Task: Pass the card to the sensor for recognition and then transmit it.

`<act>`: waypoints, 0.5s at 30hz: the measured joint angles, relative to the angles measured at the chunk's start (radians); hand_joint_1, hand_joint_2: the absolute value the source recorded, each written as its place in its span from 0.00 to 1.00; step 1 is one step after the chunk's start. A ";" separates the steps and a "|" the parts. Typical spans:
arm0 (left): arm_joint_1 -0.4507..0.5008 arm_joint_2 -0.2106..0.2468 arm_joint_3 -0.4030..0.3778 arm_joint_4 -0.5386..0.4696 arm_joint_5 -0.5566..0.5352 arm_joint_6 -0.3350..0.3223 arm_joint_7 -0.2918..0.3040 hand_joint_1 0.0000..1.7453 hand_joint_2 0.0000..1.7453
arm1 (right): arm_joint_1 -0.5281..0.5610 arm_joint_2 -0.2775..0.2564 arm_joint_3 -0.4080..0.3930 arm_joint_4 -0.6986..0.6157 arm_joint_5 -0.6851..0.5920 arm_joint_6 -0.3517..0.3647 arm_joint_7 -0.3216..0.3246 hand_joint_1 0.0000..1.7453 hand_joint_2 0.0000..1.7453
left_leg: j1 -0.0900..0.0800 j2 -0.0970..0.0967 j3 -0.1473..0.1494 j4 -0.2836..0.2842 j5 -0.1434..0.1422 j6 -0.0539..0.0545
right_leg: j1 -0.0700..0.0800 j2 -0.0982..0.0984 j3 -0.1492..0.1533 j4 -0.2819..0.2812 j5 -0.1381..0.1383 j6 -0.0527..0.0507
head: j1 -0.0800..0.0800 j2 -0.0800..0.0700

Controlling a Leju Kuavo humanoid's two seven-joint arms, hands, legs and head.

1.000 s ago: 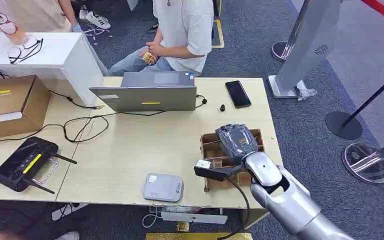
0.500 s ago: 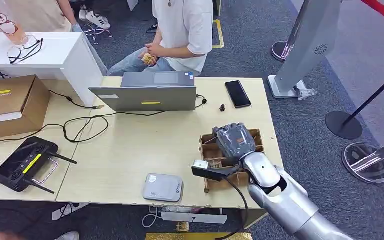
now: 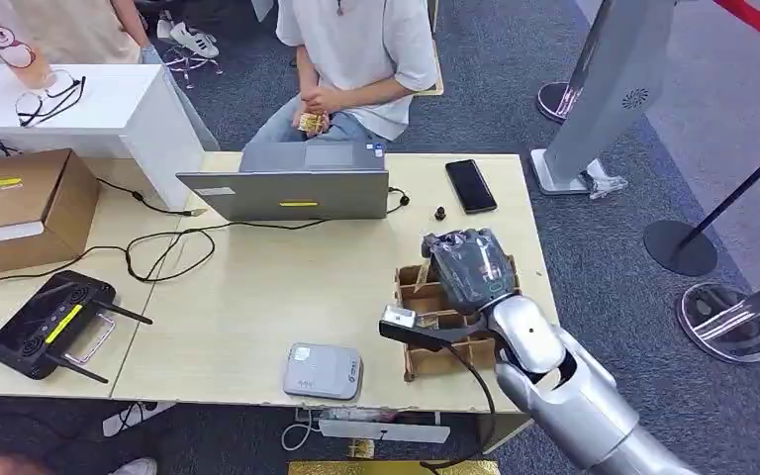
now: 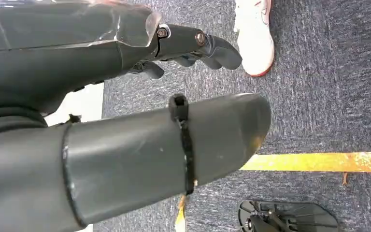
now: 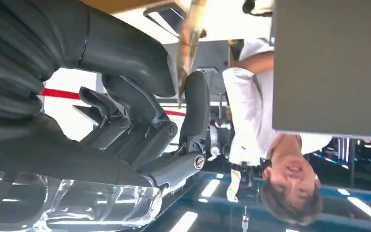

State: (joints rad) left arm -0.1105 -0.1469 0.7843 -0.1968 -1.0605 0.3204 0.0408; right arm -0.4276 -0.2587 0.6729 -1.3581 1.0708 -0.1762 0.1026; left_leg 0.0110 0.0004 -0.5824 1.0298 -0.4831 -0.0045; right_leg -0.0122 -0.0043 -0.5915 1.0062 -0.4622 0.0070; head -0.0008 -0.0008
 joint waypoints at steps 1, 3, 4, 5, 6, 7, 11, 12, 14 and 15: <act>0.000 0.000 0.000 0.000 0.003 0.002 0.000 0.00 0.00 | -0.002 0.002 -0.001 0.000 0.000 -0.005 -0.006 1.00 1.00 | 0.000 0.000 0.000 0.000 0.000 0.000 | 0.000 0.000 0.000 0.000 0.000 0.000 | 0.000 0.000; 0.001 0.000 0.000 0.000 0.005 0.006 -0.002 0.00 0.00 | -0.006 0.010 -0.003 0.000 0.002 -0.013 -0.011 1.00 1.00 | 0.000 0.000 0.000 0.000 0.000 0.000 | 0.000 0.000 0.000 0.000 0.000 0.000 | 0.000 0.000; 0.001 0.000 0.000 0.000 0.005 0.008 -0.002 0.00 0.00 | -0.008 0.013 -0.003 0.000 0.003 -0.014 -0.013 1.00 1.00 | 0.000 0.000 0.000 0.000 0.000 0.000 | 0.000 0.000 0.000 0.000 0.000 0.000 | 0.000 0.000; 0.001 -0.001 0.000 0.000 0.005 0.008 -0.002 0.00 0.00 | -0.011 0.016 -0.004 0.000 0.003 -0.016 -0.016 1.00 1.00 | 0.000 0.000 0.000 0.000 0.000 0.000 | 0.000 0.000 0.000 0.000 0.000 0.000 | 0.000 0.000; 0.001 -0.002 0.000 0.000 0.005 0.009 -0.002 0.00 0.00 | -0.014 0.019 -0.005 0.000 0.003 -0.020 -0.018 1.00 1.00 | 0.000 0.000 0.000 0.000 0.000 0.000 | 0.000 0.000 0.000 0.000 0.000 0.000 | 0.000 0.000; 0.001 -0.002 0.000 0.000 0.005 0.010 -0.002 0.00 0.00 | -0.017 0.022 -0.006 0.000 0.002 -0.026 -0.021 1.00 1.00 | 0.000 0.000 0.000 0.000 0.000 0.000 | 0.000 0.000 0.000 0.000 0.000 0.000 | 0.000 0.000; 0.001 -0.004 0.000 0.000 0.004 0.011 -0.002 0.00 0.00 | -0.020 0.027 -0.010 0.000 0.002 -0.041 -0.028 1.00 1.00 | 0.000 0.000 0.000 0.000 0.000 0.000 | 0.000 0.000 0.000 0.000 0.000 0.000 | 0.000 0.000; 0.001 -0.004 0.000 0.000 0.004 0.011 -0.002 0.00 0.00 | -0.020 0.029 -0.011 0.000 0.001 -0.047 -0.029 1.00 1.00 | 0.000 0.000 0.000 0.000 0.000 0.000 | 0.000 0.000 0.000 0.000 0.000 0.000 | 0.000 0.000; 0.000 -0.004 0.000 0.000 0.004 0.011 -0.002 0.00 0.00 | -0.020 0.034 -0.014 0.000 0.001 -0.066 -0.034 1.00 1.00 | 0.000 0.000 0.000 0.000 0.000 0.000 | 0.000 0.000 0.000 0.000 0.000 0.000 | 0.000 0.000; 0.000 -0.005 0.000 0.000 0.004 0.013 0.000 0.00 0.00 | -0.020 0.037 -0.016 -0.001 0.002 -0.079 -0.038 1.00 1.00 | 0.000 0.000 0.000 0.000 0.000 0.000 | 0.000 0.000 0.000 0.000 0.000 0.000 | 0.000 0.000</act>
State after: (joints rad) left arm -0.1102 -0.1514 0.7843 -0.1968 -1.0563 0.3334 0.0412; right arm -0.4472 -0.2217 0.6573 -1.3588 1.0723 -0.2551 0.0645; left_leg 0.0109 0.0004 -0.5824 1.0298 -0.4831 -0.0045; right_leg -0.0123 -0.0044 -0.5917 1.0061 -0.4621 0.0071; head -0.0008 -0.0008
